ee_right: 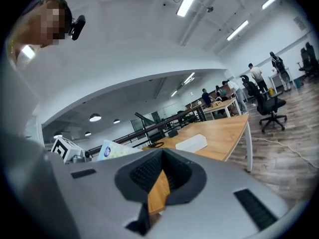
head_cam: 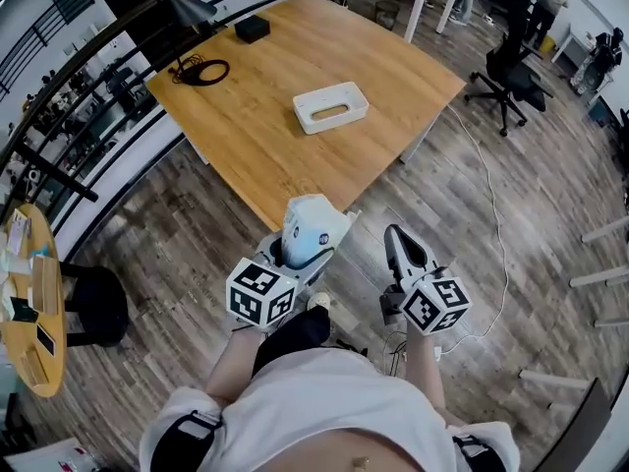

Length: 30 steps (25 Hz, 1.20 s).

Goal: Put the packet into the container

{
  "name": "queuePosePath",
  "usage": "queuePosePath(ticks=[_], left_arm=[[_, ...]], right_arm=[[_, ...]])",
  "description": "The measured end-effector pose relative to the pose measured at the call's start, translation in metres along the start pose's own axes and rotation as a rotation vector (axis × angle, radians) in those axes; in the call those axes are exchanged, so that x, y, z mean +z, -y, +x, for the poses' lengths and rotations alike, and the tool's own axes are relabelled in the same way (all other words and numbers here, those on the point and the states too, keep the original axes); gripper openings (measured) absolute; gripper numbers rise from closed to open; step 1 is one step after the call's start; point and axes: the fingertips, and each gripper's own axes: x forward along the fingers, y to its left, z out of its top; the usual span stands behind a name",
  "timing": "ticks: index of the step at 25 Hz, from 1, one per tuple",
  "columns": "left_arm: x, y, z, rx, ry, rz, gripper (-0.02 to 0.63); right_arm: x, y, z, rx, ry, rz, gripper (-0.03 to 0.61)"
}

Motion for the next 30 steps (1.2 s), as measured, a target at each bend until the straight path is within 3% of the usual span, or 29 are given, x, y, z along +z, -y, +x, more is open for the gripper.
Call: queuePosePath(ticks=[4, 12, 20, 30], left_arm=[[0.026, -0.027, 0.03, -0.011, 0.012, 0.011, 0.302], [0.043, -0.056, 0.059, 0.018, -0.021, 0.069, 0.302], [0.064, -0.09, 0.104, 0.066, -0.059, 0.084, 0.302], [0.124, -0.137, 0.201, 0.133, -0.033, 0.03, 0.302]], right_arm=[[0.013, 0.023, 0.034, 0.004, 0.037, 0.043, 0.011], [0.018, 0.046, 0.058, -0.006, 0.012, 0.074, 0.011], [0.038, 0.079, 0.118, 0.074, -0.029, 0.074, 0.011], [0.084, 0.15, 0.205, 0.189, -0.095, 0.085, 0.011]])
